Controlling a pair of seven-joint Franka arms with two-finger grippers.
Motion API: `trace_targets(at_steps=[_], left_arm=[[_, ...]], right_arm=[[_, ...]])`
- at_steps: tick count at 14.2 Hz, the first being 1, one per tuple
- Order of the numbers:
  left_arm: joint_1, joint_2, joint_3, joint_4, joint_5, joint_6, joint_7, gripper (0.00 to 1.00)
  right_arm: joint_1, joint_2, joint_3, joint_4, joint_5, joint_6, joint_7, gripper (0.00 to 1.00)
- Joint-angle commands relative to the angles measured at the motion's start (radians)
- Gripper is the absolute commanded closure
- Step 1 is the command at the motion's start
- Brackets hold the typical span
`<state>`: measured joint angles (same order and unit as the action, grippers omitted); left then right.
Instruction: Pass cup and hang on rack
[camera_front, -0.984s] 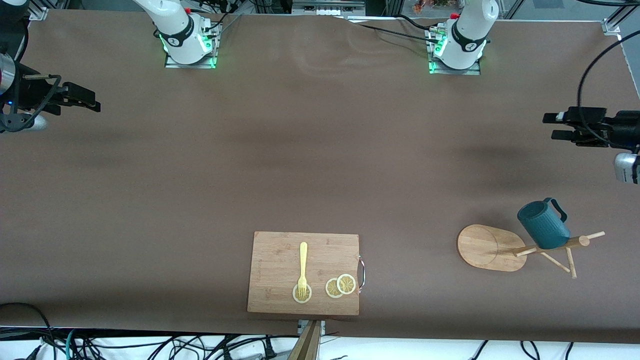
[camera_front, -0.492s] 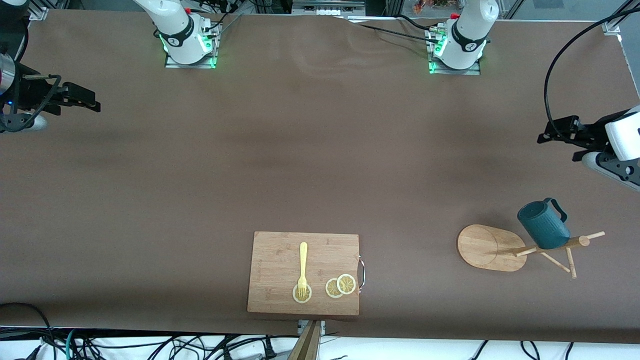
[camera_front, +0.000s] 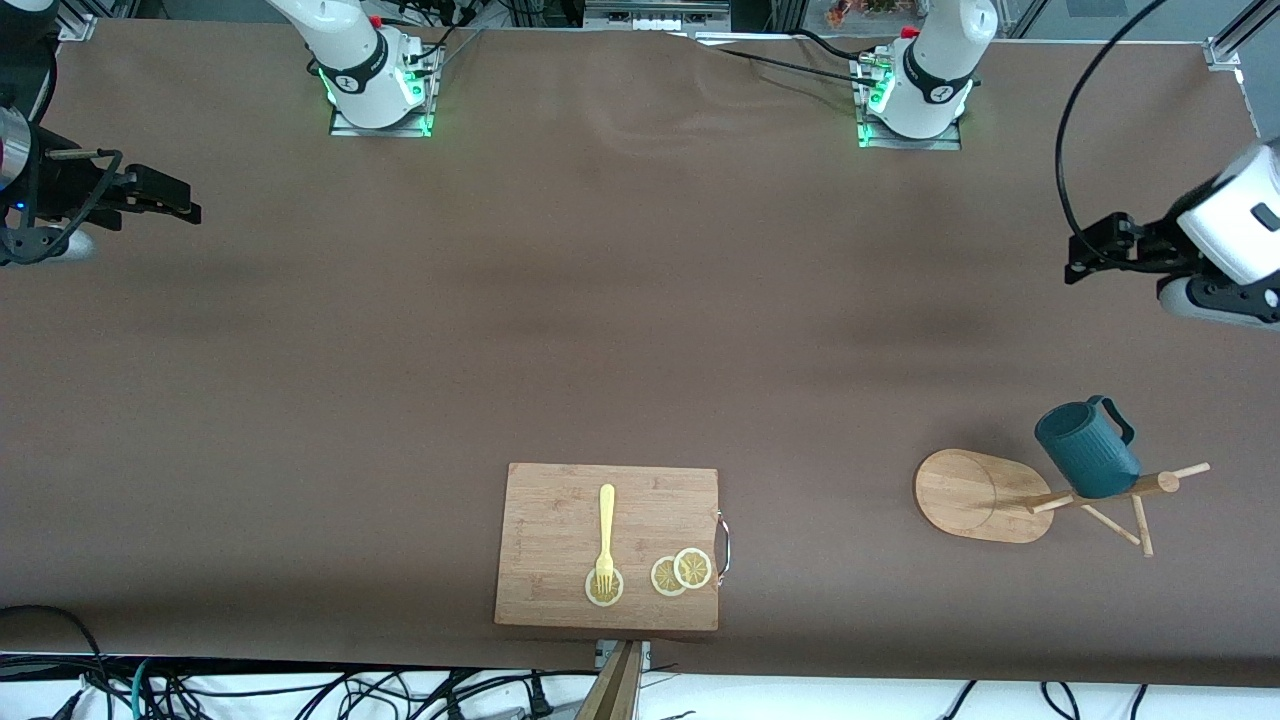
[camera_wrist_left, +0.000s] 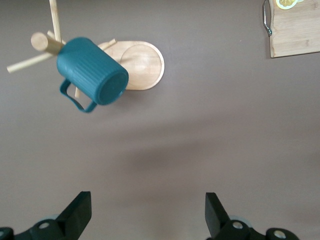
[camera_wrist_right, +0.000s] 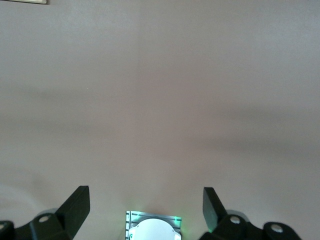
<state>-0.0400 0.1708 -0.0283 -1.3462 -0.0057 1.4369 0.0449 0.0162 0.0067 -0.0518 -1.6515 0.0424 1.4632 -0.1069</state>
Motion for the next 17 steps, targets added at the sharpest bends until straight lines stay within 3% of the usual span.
trace_targets(at_steps=[1, 7, 17], left_arm=[[0.022, -0.016, -0.005, 0.002, 0.012, -0.013, -0.031, 0.0], [0.051, -0.123, -0.01, -0.122, -0.054, -0.059, -0.094, 0.0], [0.037, -0.073, -0.013, -0.079, -0.036, -0.059, -0.095, 0.0]], right_arm=[[-0.006, -0.01, 0.0, -0.01, 0.019, -0.006, -0.016, 0.0], [-0.006, -0.01, -0.002, -0.01, 0.019, -0.006, -0.016, 0.0], [-0.006, -0.01, -0.002, -0.008, 0.019, -0.004, -0.016, 0.0]])
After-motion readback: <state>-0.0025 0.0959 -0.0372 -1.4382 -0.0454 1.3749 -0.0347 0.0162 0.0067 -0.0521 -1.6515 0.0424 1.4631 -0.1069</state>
